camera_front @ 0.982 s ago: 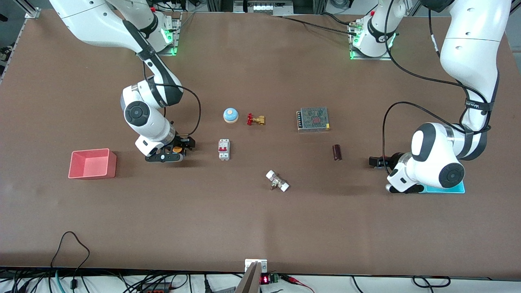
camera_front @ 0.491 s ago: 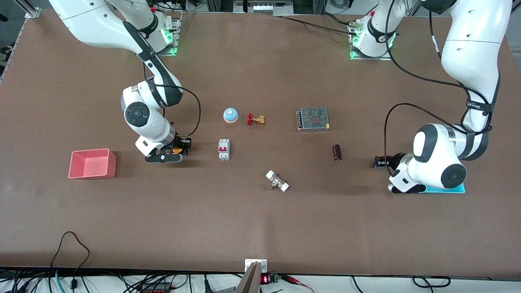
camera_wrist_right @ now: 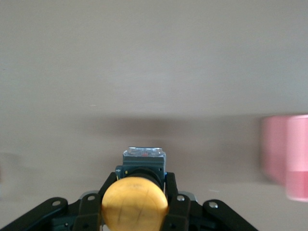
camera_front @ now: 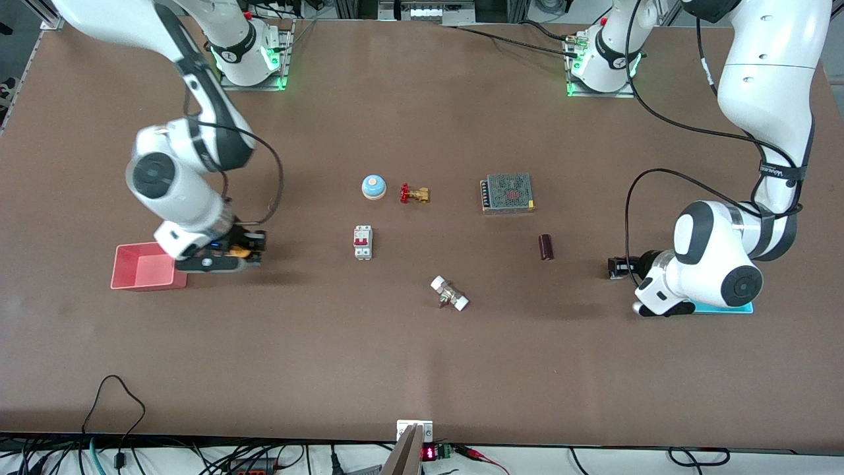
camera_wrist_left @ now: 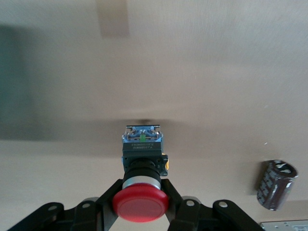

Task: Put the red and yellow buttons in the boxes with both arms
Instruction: 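Carry the yellow button to the pink box while the left gripper carries red, then lower the yellow button into the pink box while the left lowers red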

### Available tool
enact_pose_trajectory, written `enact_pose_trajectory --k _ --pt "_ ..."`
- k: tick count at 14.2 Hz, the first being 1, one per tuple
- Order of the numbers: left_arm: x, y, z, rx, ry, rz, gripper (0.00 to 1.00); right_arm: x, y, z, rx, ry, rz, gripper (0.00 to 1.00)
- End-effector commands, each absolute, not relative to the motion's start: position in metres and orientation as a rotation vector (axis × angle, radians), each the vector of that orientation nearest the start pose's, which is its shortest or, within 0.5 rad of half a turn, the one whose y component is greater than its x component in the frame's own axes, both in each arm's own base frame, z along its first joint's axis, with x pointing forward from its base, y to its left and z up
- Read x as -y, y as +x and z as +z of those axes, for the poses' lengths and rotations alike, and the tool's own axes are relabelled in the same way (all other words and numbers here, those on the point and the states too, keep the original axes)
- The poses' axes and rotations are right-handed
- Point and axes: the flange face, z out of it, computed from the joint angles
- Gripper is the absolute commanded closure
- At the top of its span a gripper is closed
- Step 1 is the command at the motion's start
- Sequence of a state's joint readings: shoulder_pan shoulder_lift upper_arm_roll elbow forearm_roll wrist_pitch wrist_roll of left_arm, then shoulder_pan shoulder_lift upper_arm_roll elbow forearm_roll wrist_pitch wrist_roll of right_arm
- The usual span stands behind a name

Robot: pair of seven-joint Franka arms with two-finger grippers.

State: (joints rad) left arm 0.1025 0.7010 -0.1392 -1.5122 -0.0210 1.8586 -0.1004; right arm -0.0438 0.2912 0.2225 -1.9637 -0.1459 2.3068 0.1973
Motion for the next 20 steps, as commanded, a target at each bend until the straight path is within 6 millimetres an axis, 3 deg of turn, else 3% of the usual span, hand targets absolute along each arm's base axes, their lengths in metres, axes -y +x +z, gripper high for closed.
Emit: enact_pose_trajectory --k 1,3,5,8,10,13,20 --pt "-0.019 0.694 0.301 0.212 -3.154 0.518 0.98 -0.028 0.603 0.363 0.224 -3.200 -0.112 0.97" --pt "-0.041 0.699 0.331 0.240 -3.130 0.513 0.98 0.009 0.614 0.373 0.267 -3.194 -0.138 0.97" --pt "-0.066 0.702 0.344 0.230 -3.078 0.470 0.98 0.047 0.619 0.361 0.258 -3.178 -0.122 0.97" --pt "-0.102 0.703 0.348 0.225 -3.081 0.439 0.98 0.097 0.625 0.313 0.241 -3.145 -0.090 0.97" --pt "-0.114 0.703 0.338 0.214 -3.085 0.445 0.98 0.115 0.628 0.280 0.190 -3.148 -0.111 0.97" --pt "-0.151 0.703 0.308 0.175 -3.109 0.429 0.98 0.128 0.627 0.246 0.101 -3.126 -0.095 0.97" --pt "-0.186 0.707 0.268 0.088 -3.134 0.347 0.98 0.142 0.630 0.232 0.084 -3.131 -0.096 0.96"
